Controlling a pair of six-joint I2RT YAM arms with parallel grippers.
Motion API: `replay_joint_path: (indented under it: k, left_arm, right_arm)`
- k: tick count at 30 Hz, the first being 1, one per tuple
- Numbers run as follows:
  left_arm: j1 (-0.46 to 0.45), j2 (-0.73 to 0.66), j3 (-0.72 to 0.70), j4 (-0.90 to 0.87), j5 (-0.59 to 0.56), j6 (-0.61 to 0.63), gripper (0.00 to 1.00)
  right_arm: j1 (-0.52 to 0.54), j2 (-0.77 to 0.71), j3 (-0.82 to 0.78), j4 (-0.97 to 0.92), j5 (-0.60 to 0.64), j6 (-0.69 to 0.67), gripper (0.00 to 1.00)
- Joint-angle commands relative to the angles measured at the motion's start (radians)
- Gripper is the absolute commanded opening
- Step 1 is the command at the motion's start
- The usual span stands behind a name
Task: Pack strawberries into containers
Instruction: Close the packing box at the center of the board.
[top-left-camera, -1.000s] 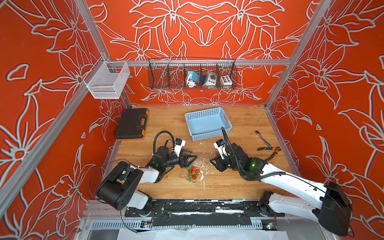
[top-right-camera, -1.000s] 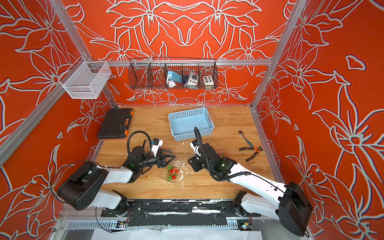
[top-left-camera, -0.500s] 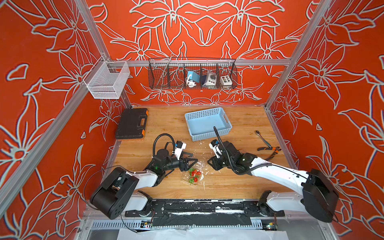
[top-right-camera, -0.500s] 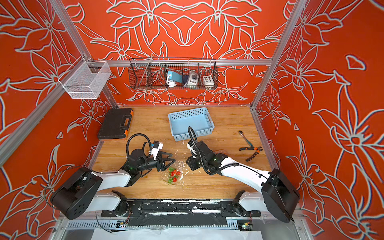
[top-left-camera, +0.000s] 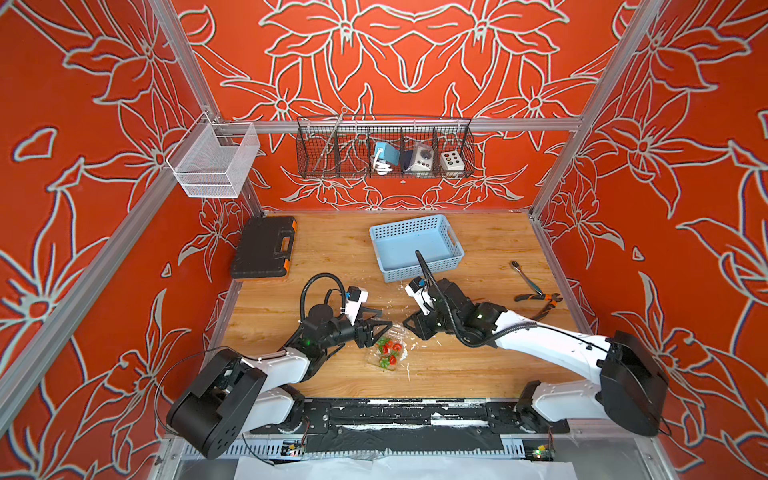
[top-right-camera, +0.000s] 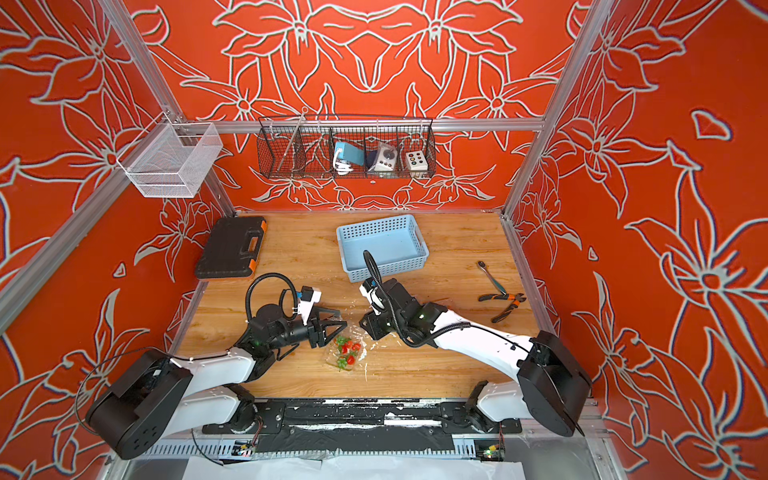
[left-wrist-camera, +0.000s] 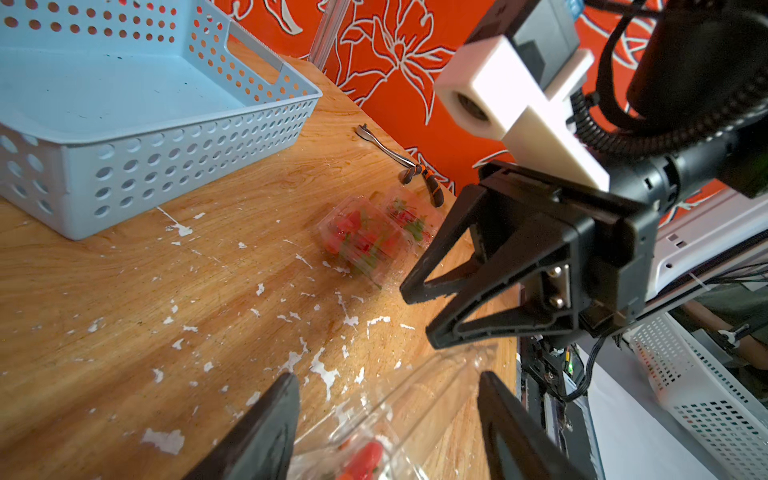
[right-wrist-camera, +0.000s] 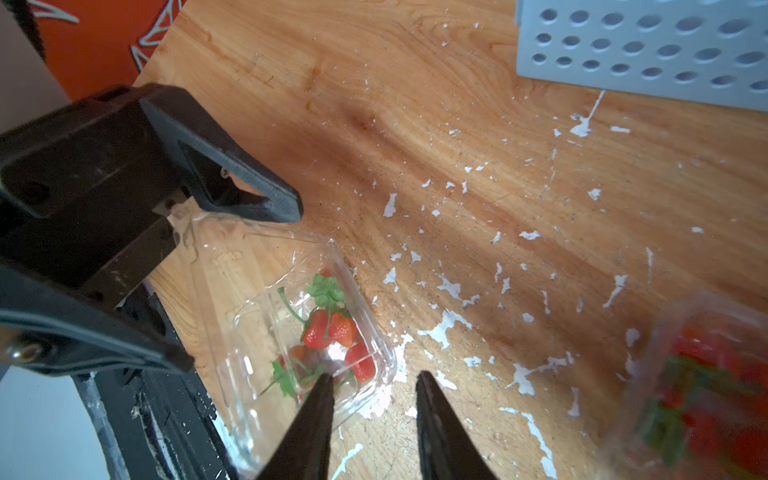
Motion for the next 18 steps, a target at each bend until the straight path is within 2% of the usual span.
replay_joint_path:
  k: [1,5,11,18]
  left_arm:
    - [-0.005,-0.03,-0.015,-0.001,-0.018,0.009,0.68]
    - [-0.005,-0.082,-0.012,-0.014,-0.037,-0.036,0.69]
    - [-0.024,-0.262,0.015,-0.167,-0.182,-0.056,0.69]
    - [-0.068,-0.291,-0.022,-0.3,-0.301,-0.041,0.68]
  right_arm:
    - [0.037,0.008,0.027,0.01,-0.003,-0.011,0.35]
    - [0.06,-0.001,0.005,0.009,0.022,0.001,0.35]
    - [0.097,-0.031,-0.025,-0.007,0.056,0.016,0.35]
    - [0.161,-0.018,-0.078,0.04,0.077,0.06,0.34]
